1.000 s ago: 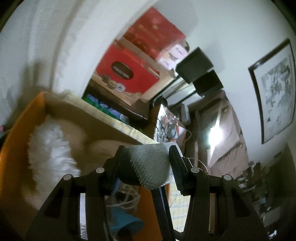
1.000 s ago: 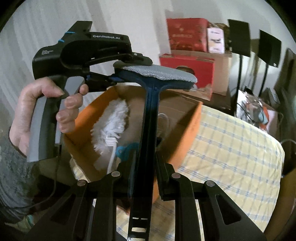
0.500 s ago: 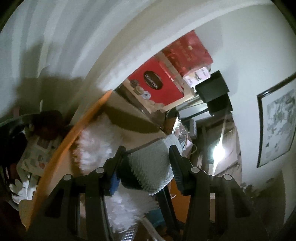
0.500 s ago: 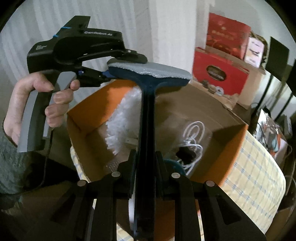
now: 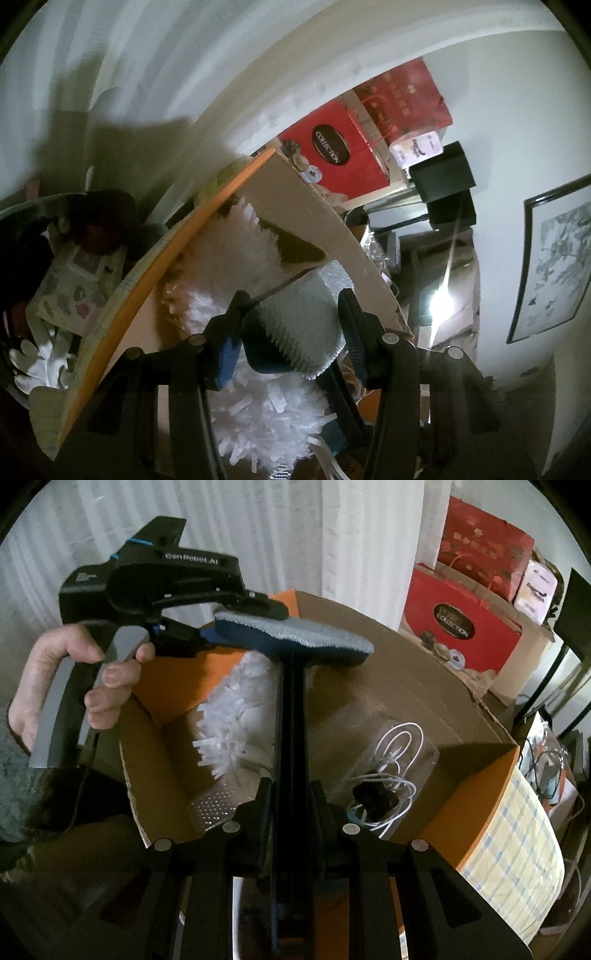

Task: Organize objects
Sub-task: 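Lift the squeegee with both grippers and carry it over the orange box, then lower the squeegee into the orange box and open both grippers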

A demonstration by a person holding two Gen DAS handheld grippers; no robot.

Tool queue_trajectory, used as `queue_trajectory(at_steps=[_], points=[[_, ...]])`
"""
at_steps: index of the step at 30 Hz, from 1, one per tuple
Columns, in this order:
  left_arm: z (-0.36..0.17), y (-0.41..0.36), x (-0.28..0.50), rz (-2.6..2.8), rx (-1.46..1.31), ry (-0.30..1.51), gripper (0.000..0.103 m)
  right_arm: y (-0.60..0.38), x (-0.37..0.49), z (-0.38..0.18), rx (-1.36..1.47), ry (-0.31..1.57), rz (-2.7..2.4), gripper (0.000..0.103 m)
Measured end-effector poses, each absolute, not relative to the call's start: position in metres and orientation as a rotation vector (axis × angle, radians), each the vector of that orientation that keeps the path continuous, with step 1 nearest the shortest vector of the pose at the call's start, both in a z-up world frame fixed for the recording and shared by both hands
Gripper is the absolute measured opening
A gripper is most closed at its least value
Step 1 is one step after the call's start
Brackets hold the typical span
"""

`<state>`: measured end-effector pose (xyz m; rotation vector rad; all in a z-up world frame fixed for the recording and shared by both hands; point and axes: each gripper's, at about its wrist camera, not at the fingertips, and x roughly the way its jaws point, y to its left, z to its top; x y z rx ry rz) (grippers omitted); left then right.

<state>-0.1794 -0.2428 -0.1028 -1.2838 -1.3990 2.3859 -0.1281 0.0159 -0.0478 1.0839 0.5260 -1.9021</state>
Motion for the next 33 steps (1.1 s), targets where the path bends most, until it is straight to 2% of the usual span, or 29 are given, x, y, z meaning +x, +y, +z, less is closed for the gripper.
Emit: queue_trajectory(at_steps=[7,11,15,19,25,29,33], points=[[-0.096,-0.244,-0.179,2.382,-1.213,-1.439,0.047,0.011,-0.142,-0.029,1.042,0.658,-1.834,0.02],[-0.109,-0.245,-0.179,2.35,-1.208,-1.484,0.047,0.011,-0.149,-0.038,0.991,0.76,-1.774,0.02],[-0.119,-0.248,-0.176,2.298,-1.188,-1.541,0.047,0.017,-0.153,-0.042,0.948,0.734,-1.756,0.02],[-0.115,-0.247,-0.166,2.3,-1.173,-1.525,0.047,0.018,-0.148,-0.044,0.909,0.748,-1.755,0.02],[-0.118,-0.246,-0.141,2.306,-1.163,-1.52,0.046,0.012,-0.143,-0.045,0.844,0.877,-1.728,0.021],[-0.109,-0.242,-0.125,2.368,-1.151,-1.446,0.045,0.006,-0.141,-0.048,0.812,0.984,-1.7,0.023],[-0.099,-0.239,-0.12,2.359,-1.149,-1.408,0.039,-0.001,-0.142,-0.051,0.775,1.073,-1.686,0.024]])
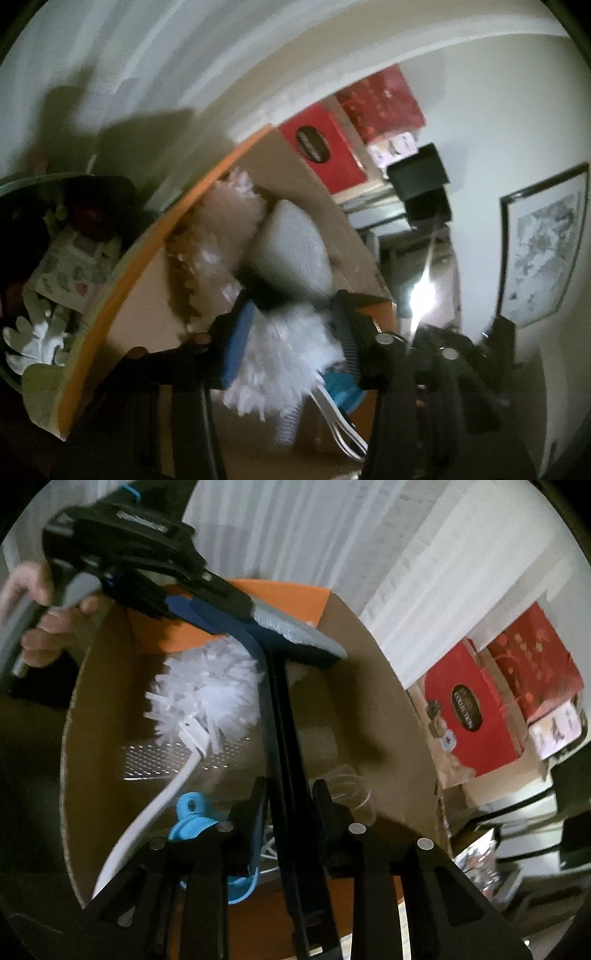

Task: Organize objects

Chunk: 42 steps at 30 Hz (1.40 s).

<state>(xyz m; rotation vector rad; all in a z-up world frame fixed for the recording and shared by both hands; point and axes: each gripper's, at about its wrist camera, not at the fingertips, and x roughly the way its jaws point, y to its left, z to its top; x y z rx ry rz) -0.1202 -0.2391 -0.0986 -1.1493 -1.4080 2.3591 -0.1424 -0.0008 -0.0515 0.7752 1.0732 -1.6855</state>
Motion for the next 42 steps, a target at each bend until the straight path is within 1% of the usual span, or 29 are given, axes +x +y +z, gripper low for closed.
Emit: queue_trajectory(at_steps=[4,9,10,14,16,17,18,19,21,23,24,25,30,31,33,36,42], points=[[-0.087,-0.238,-0.12,2.413,-1.171,-1.331,0.039,-0.005,-0.147,-0.053,0.761,1.133,-1.658,0.021],[-0.088,-0.234,-0.119,2.419,-1.228,-1.279,0.041,-0.01,-0.157,-0.058,0.787,1.114,-1.636,0.021],[-0.088,-0.233,-0.118,2.418,-1.236,-1.268,0.044,-0.011,-0.157,-0.06,0.798,1.103,-1.633,0.021],[-0.086,-0.224,-0.119,2.423,-1.282,-1.193,0.051,-0.009,-0.167,-0.069,0.847,1.016,-1.63,0.021],[-0.083,-0.221,-0.119,2.439,-1.286,-1.168,0.066,-0.008,-0.17,-0.071,0.863,0.971,-1.636,0.022],[-0.081,-0.219,-0.118,2.456,-1.284,-1.152,0.069,-0.007,-0.171,-0.071,0.867,0.957,-1.642,0.022],[-0.078,-0.218,-0.118,2.476,-1.286,-1.132,0.076,-0.005,-0.171,-0.07,0.869,0.948,-1.652,0.024],[-0.077,-0.217,-0.118,2.488,-1.287,-1.116,0.078,-0.004,-0.17,-0.068,0.869,0.944,-1.665,0.026],[-0.075,-0.214,-0.119,2.496,-1.302,-1.085,0.081,0.001,-0.169,-0.063,0.873,0.905,-1.7,0.045],[-0.074,-0.209,-0.12,2.506,-1.327,-1.039,0.085,0.008,-0.166,-0.056,0.868,0.852,-1.725,0.053],[-0.073,-0.206,-0.12,2.514,-1.334,-1.021,0.088,0.013,-0.164,-0.051,0.86,0.823,-1.752,0.055],[-0.071,-0.204,-0.119,2.523,-1.339,-1.003,0.092,0.016,-0.164,-0.048,0.862,0.799,-1.771,0.055],[-0.062,-0.188,-0.112,2.541,-1.341,-0.903,0.094,0.041,-0.164,-0.027,0.876,0.579,-1.884,0.059],[-0.059,-0.184,-0.11,2.554,-1.342,-0.872,0.099,0.046,-0.166,-0.023,0.884,0.529,-1.906,0.059],[-0.055,-0.177,-0.106,2.581,-1.338,-0.817,0.102,0.062,-0.165,-0.016,0.912,0.425,-1.967,0.062],[-0.049,-0.166,-0.1,2.619,-1.351,-0.731,0.102,0.081,-0.164,-0.01,0.96,0.291,-2.039,0.065],[-0.044,-0.138,-0.091,2.665,-1.377,-0.572,0.102,0.113,-0.143,-0.003,0.996,0.152,-2.184,0.075]])
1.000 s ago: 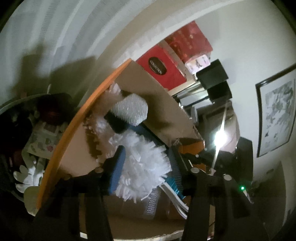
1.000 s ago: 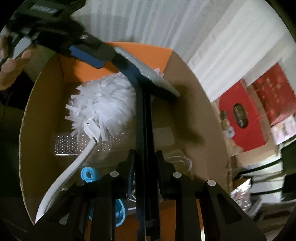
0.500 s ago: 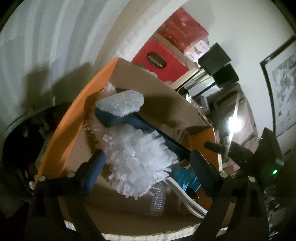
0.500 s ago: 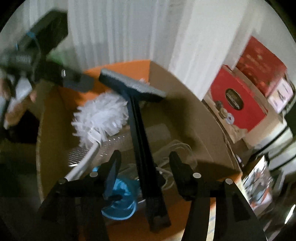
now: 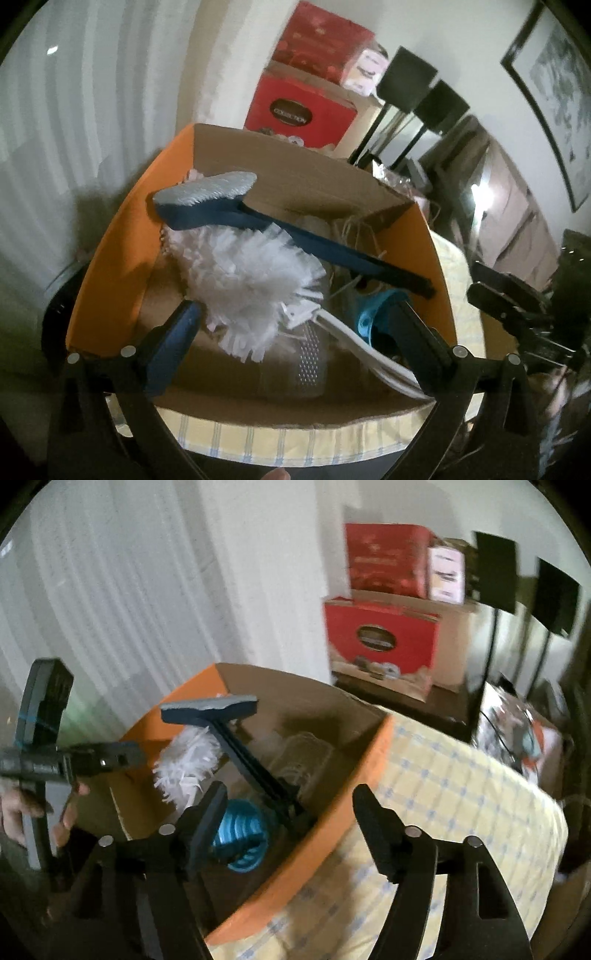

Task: Organize objects

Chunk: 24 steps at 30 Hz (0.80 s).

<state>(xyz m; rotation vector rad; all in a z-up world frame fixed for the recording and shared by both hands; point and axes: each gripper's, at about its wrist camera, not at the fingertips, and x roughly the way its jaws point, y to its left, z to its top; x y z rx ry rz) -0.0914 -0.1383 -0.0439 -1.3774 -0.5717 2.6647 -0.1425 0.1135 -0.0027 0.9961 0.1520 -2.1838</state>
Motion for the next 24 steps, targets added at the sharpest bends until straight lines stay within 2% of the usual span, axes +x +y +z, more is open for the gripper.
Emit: queue_trajectory(at_steps=[12,16,20,24], points=[[-0.029,-0.082,-0.065,2.723,-1.316,-0.291,0.102,0.155,-0.094,-0.008,1.064,0.066,-2.388,0.086],[-0.023,-0.069,-0.054,2.752,-1.277,-0.245,0.102,0.166,-0.082,-0.007,1.079,0.038,-2.448,0.09],[-0.019,-0.058,-0.043,2.742,-1.258,-0.23,0.102,0.177,-0.067,-0.002,1.074,0.04,-2.526,0.1],[-0.014,-0.046,-0.028,2.733,-1.216,-0.199,0.102,0.19,-0.049,0.003,1.066,0.011,-2.589,0.1]])
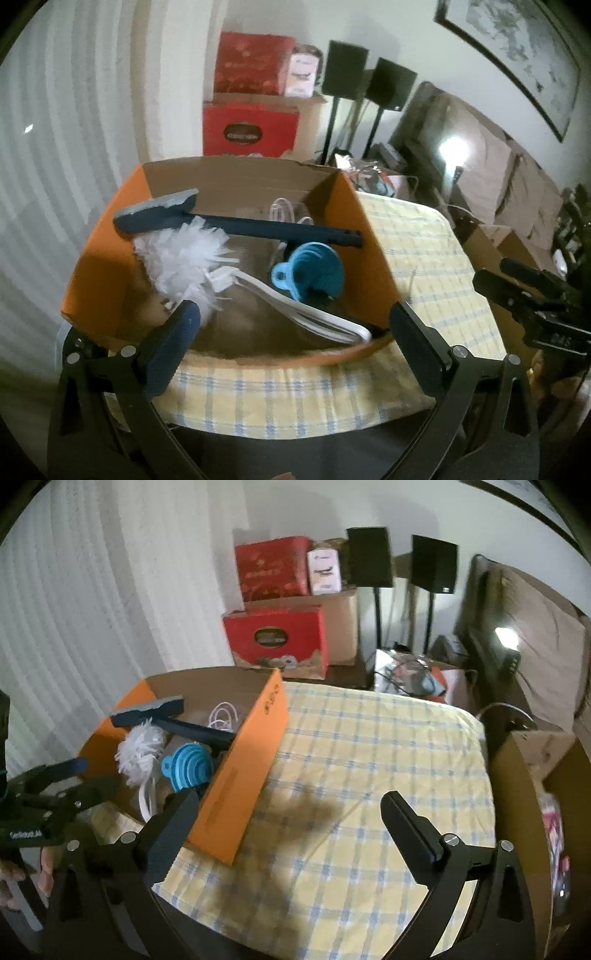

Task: Organize objects

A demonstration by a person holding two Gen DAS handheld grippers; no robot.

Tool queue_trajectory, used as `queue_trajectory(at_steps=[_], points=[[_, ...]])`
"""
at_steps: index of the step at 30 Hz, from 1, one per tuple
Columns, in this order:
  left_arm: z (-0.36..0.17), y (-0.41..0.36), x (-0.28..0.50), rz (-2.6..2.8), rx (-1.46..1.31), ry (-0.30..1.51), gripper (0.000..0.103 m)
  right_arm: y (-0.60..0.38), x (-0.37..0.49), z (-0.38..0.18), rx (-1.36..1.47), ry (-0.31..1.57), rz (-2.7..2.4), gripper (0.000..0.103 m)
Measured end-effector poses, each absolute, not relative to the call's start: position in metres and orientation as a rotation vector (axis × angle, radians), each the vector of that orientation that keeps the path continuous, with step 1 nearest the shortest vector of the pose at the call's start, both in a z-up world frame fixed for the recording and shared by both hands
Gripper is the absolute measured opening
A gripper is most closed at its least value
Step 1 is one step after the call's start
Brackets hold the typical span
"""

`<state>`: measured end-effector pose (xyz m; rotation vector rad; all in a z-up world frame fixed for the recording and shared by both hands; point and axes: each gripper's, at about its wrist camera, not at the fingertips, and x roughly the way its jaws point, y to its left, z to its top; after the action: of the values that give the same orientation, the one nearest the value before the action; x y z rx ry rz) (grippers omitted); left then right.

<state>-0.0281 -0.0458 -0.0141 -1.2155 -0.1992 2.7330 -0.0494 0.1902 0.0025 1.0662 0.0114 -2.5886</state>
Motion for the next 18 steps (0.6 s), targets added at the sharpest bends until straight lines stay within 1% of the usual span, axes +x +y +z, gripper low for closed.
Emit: queue_trajectory(at_steps=[6,10,14,18], points=[[-0.011,-0.027,-0.013,2.728,-1.206,-0.134,0.102,0.205,-0.026,0.003,1.086,-0.001,-2.678,0.102],[-0.011,-0.022,-0.007,2.73,-1.221,-0.137,0.102,0.208,-0.013,0.0,1.097,0.012,-2.719,0.102],[-0.008,-0.017,0.0,2.788,-1.209,-0.056,0.102,0.213,0.0,-0.003,1.109,-0.014,-2.743,0.102],[-0.005,-0.021,0.004,2.816,-1.203,-0.074,0.102,0.214,0.01,-0.005,1.13,-0.036,-2.737,0.102]])
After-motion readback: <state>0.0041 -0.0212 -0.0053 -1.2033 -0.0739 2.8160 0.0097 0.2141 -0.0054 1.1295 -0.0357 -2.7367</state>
